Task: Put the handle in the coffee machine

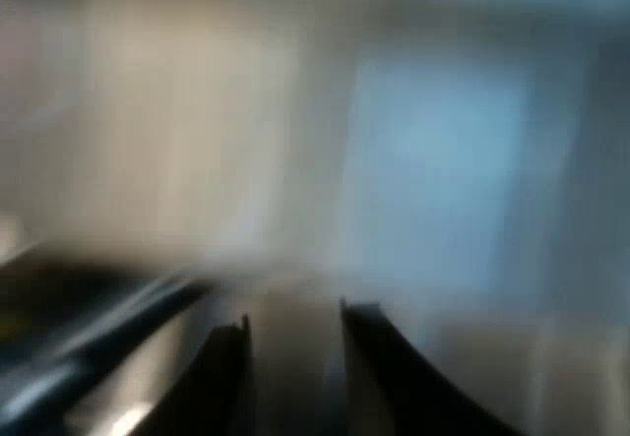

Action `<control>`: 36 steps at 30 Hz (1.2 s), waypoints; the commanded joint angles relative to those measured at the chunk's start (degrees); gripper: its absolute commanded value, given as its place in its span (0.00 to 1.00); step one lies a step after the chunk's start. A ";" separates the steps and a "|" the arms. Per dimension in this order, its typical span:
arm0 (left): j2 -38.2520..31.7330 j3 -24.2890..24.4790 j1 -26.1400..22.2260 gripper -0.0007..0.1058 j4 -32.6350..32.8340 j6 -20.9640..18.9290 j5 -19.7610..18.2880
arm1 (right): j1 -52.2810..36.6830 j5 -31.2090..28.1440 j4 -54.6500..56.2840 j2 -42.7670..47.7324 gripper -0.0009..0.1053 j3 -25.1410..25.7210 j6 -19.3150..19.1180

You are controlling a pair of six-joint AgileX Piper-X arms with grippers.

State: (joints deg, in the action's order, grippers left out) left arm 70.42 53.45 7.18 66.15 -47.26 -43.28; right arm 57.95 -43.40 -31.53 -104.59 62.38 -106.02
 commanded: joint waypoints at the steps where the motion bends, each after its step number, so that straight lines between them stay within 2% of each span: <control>1: -2.93 -2.50 1.65 0.01 -0.64 -4.65 -8.67 | 0.39 8.04 2.89 1.62 0.27 2.15 2.31; 7: -5.59 -5.35 1.65 0.01 -1.80 -5.63 -8.67 | 0.99 9.14 4.97 3.44 0.27 0.47 3.36; 10: -6.87 -6.04 1.65 0.01 -1.77 -5.63 -8.37 | 0.99 9.14 5.71 6.16 0.27 -3.10 8.05; 12: -7.40 -6.42 1.81 0.01 -2.02 -5.63 -8.15 | 1.10 8.37 5.70 8.09 0.27 -5.22 9.02; 15: -9.46 -7.16 3.91 0.01 -4.01 -5.20 -8.22 | 1.04 7.57 9.96 11.33 0.27 -8.11 9.00; 19: -9.59 -7.16 5.71 0.01 -10.49 -9.00 -5.44 | 1.68 7.47 14.89 16.16 0.27 -12.31 9.57; 21: -9.59 -7.16 5.69 0.01 -12.10 -10.30 -6.05 | 2.10 7.59 17.13 18.48 0.27 -14.16 9.88; 26: -9.59 -7.16 5.79 0.01 -12.43 -10.73 -6.96 | 3.98 7.59 20.68 24.28 0.27 -17.96 9.86; 27: -9.59 -7.16 5.80 0.01 -12.43 -10.73 -7.08 | 6.15 7.59 22.38 28.09 0.27 -19.91 9.86; 29: -9.59 -7.16 5.94 0.01 -12.43 -10.73 -7.79 | 7.80 7.59 24.09 30.54 0.27 -20.38 9.86; 33: -9.59 -7.16 11.57 0.01 -12.53 -10.73 -7.24 | 13.87 3.66 28.10 36.99 0.27 -20.43 9.86; 34: -9.59 -7.16 12.61 0.01 -12.75 -10.90 -6.31 | 15.36 1.43 28.69 38.57 0.27 -20.43 9.86; 36: -9.59 -7.16 14.41 0.01 -13.98 -11.80 -3.20 | 16.02 0.71 28.97 39.37 0.27 -20.43 9.86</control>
State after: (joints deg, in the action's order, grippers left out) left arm 61.90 45.38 18.00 54.36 -57.44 -41.81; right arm 74.62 -42.29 -2.95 -64.84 41.89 -96.35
